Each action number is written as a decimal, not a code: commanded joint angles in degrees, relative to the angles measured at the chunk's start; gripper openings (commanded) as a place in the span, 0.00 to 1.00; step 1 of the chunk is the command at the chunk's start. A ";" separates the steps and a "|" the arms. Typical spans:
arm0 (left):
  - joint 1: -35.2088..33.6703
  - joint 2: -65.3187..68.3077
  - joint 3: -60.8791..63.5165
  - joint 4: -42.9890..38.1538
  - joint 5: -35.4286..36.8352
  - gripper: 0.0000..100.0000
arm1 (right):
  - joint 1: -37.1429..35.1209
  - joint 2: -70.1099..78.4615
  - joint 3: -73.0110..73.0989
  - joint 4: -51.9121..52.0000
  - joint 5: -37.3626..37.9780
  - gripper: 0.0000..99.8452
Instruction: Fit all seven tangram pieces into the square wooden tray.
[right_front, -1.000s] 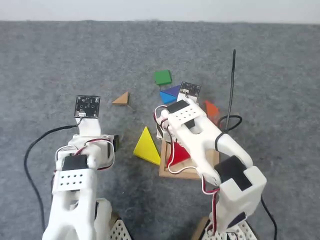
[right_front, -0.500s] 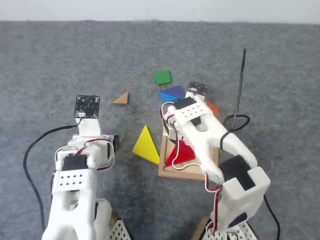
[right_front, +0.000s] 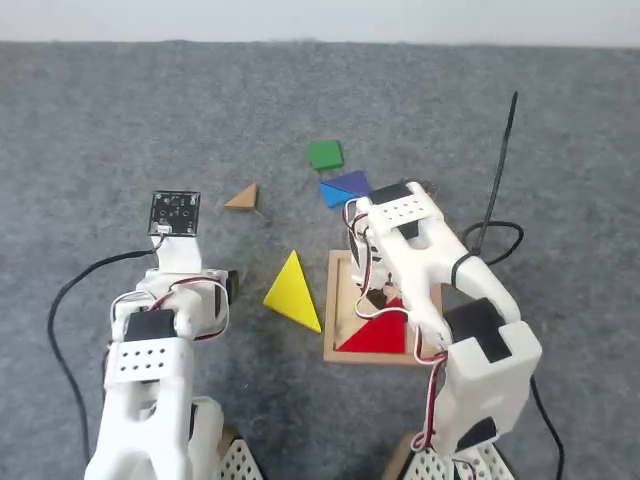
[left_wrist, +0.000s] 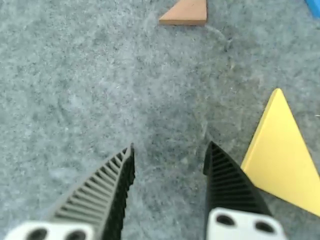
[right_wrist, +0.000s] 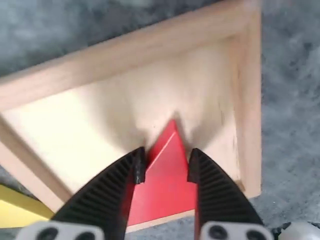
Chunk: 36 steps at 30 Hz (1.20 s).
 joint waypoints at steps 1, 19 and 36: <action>-0.26 -1.05 -0.31 -0.97 -0.53 0.22 | 0.75 -0.22 -1.85 1.36 1.76 0.08; -0.26 -1.23 -0.31 -0.88 -0.53 0.22 | 2.24 -0.13 -2.90 1.27 9.85 0.01; -0.26 -1.32 0.13 -1.05 -1.67 0.22 | 2.24 -5.67 -2.64 1.27 15.21 0.01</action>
